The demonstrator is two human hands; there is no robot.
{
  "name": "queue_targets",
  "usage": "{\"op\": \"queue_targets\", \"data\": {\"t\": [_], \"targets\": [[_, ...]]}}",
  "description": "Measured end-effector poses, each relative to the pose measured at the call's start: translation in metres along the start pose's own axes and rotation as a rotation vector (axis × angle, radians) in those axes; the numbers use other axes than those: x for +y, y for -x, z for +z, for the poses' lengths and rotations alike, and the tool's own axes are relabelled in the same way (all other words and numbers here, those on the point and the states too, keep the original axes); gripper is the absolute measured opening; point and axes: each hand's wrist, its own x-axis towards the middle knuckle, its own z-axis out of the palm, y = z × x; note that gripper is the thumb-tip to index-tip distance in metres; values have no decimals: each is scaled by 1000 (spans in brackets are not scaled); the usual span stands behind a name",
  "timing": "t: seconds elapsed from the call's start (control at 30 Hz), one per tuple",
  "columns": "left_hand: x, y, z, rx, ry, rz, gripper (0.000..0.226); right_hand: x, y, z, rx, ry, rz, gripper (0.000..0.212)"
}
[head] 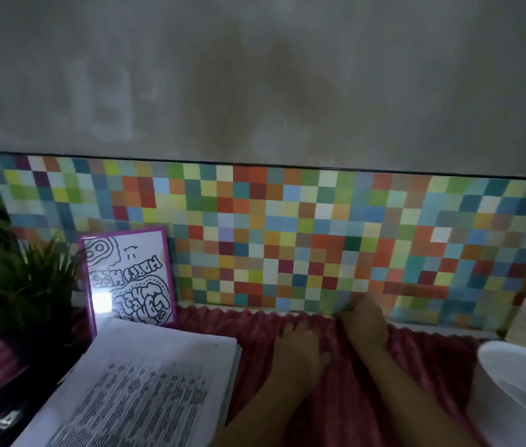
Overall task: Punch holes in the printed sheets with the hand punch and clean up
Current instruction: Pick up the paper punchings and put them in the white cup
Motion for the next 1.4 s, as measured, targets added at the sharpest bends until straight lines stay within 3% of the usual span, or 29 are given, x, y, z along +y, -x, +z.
{"op": "queue_targets", "data": {"t": [0.17,0.37,0.53,0.63,0.7,0.77,0.83,0.9,1.0,1.03,1.13,1.4], "targets": [[-2,-3,4,-45,-51,-2,59,-4,0,8,23,69,23,8],[9,4,-8,-76,-24,-55,57,-12,12,-11,77,70,-32,8],[25,-3,-23,-153,-178,-98,55,-23,1,-111,171,16,-77,18],[64,1,-22,-57,-256,-45,43,-19,2,-199,69,108,-116,41],[101,11,-12,98,-111,107,36,-6,8,-245,-26,201,-89,48],[144,21,-2,245,137,262,35,11,14,-273,-77,268,-44,34],[186,33,-2,203,404,280,38,24,24,-287,-142,293,-30,21],[215,45,-1,113,557,214,45,33,35,-290,-210,320,-38,21],[235,59,-3,35,553,136,76,40,50,-288,-250,367,-56,19],[237,61,-3,17,544,110,77,43,54,-286,-253,363,-63,18],[239,63,-3,40,547,80,54,49,64,-281,-233,348,-68,13],[252,79,-13,47,581,-20,44,46,87,-273,-3,285,-94,10]]}}
